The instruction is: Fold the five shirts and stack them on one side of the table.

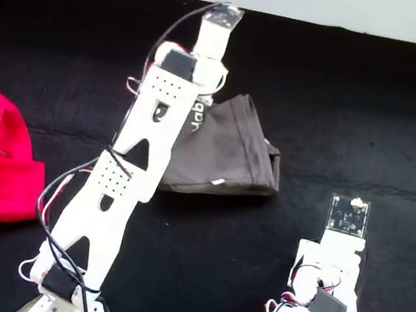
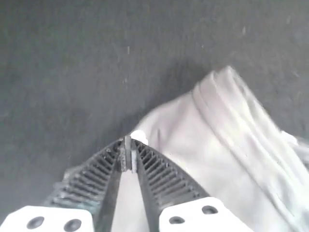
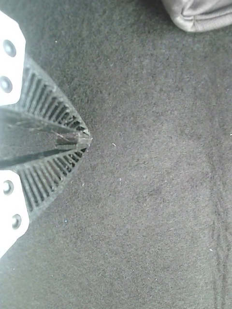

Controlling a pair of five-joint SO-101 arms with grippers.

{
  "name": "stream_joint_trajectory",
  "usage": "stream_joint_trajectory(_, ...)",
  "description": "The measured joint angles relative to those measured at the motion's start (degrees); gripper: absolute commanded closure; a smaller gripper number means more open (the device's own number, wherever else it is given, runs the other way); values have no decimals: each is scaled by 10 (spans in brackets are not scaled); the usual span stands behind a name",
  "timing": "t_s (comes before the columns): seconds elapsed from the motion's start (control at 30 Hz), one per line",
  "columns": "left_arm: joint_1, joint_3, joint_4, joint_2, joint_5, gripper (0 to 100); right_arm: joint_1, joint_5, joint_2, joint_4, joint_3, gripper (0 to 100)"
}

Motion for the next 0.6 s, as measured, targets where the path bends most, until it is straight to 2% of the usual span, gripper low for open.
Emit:
stream_joint_trajectory(0.2, -32, -3, 106, 0, 0, 992, 0, 0, 0, 0, 0, 992)
stream_joint_trajectory(0.4, -84, -4, 116, 16, 0, 992, 0, 0, 0, 57, -5, 992)
stream_joint_trajectory(0.6, -86, -4, 117, 50, 0, 992, -8, 0, 0, 149, -147, 992)
